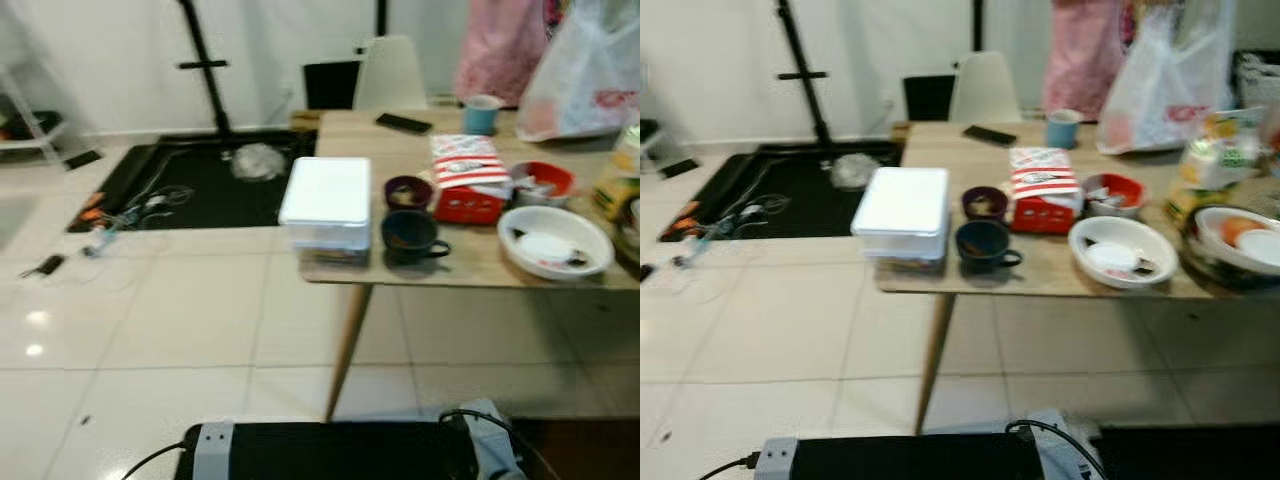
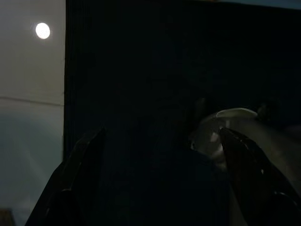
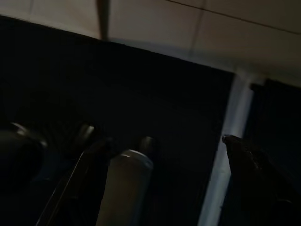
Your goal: Restocking fridge
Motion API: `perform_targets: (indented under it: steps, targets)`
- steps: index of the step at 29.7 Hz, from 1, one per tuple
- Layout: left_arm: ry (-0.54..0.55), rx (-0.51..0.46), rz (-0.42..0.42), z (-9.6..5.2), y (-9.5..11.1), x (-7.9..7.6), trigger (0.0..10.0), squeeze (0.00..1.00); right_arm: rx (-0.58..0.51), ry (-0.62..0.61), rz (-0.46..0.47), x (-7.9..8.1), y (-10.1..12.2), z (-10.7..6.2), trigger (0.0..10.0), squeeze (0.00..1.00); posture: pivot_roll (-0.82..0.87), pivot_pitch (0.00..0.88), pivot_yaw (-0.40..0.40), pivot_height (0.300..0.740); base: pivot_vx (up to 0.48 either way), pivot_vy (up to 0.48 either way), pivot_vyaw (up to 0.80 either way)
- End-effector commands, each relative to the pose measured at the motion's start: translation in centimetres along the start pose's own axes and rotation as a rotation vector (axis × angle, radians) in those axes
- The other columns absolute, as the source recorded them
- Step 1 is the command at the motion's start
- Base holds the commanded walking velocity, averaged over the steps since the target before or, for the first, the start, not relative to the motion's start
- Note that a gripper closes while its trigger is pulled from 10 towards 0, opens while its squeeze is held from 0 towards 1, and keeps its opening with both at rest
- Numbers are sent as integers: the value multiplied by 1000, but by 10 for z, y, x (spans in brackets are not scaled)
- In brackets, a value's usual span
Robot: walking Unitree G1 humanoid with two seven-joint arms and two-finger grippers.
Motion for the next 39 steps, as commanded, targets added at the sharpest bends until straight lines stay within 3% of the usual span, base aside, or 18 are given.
perform_targets:
  steps: [1, 9, 14, 22, 39]
  targets:
    - [2, 4, -2, 0, -1, 0, 10000, 0, -7, 7, -4, 3, 1, 0, 10000, 0, 2, 0, 53, 740, 0, 0, 800]
    - [1, 2, -8, 0, -1, 1, 10000, 0, -7, -1, 3, 2, 1, 0, 10000, 0, -1, 0, 56, 740, 0, 0, 800]
    - [-8, 0, -16, 0, -1, 0, 10000, 0, -7, -20, 4, 0, 1, 0, 10000, 0, 1, 0, 55, 740, 0, 0, 0]
    - [-14, 0, -33, 0, -1, -1, 10000, 0, -12, -28, 9, -1, 2, 0, 10000, 0, 1, 0, 54, 740, 0, -403, 0]
    - [-10, -4, -38, 0, -1, -1, 10000, 0, -25, -14, 8, 2, 5, 1, 10000, 0, 1, 0, 57, 740, 0, 0, 0]
Point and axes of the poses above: a point about 5 cm out from each wrist's last joint towards the gripper, its own z axis pointing out of the wrist towards the gripper, its own y axis along the axis of the wrist's last joint, x = y × z, the point moved 6 cm from there along z, pointing out of the wrist towards the gripper, and after that the axes turned 7 degrees about z, right-handed, at the moved point
